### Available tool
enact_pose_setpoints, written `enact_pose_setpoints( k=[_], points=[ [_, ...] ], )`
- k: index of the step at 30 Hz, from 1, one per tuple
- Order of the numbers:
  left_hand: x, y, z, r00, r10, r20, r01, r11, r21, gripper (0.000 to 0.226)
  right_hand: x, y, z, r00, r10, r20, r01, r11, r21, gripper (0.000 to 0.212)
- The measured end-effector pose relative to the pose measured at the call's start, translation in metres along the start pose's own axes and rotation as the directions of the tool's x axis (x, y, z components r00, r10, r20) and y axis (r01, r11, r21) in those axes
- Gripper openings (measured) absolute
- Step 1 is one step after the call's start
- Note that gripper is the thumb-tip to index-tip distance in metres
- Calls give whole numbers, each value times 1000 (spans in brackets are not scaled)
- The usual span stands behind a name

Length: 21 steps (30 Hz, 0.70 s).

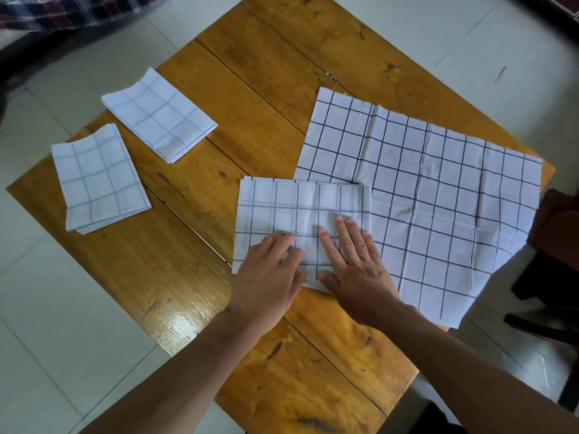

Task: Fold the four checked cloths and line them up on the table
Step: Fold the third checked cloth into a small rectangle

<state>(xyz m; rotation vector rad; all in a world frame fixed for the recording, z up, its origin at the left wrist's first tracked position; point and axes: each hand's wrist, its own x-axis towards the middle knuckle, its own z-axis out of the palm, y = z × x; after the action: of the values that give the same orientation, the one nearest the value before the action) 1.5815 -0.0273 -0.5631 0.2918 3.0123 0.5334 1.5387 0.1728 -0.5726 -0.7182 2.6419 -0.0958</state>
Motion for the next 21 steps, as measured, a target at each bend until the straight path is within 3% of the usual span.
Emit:
enact_pose_setpoints(
  k=[13,21],
  points=[
    [-19,-54,-7,994,-99,51,91,986,143,52,-10,23,1,998,63,-15,-64,996,-68,78],
    [-24,-69,-13,993,-86,77,74,986,150,53,-9,31,0,999,47,7,-47,995,-83,80]
  ],
)
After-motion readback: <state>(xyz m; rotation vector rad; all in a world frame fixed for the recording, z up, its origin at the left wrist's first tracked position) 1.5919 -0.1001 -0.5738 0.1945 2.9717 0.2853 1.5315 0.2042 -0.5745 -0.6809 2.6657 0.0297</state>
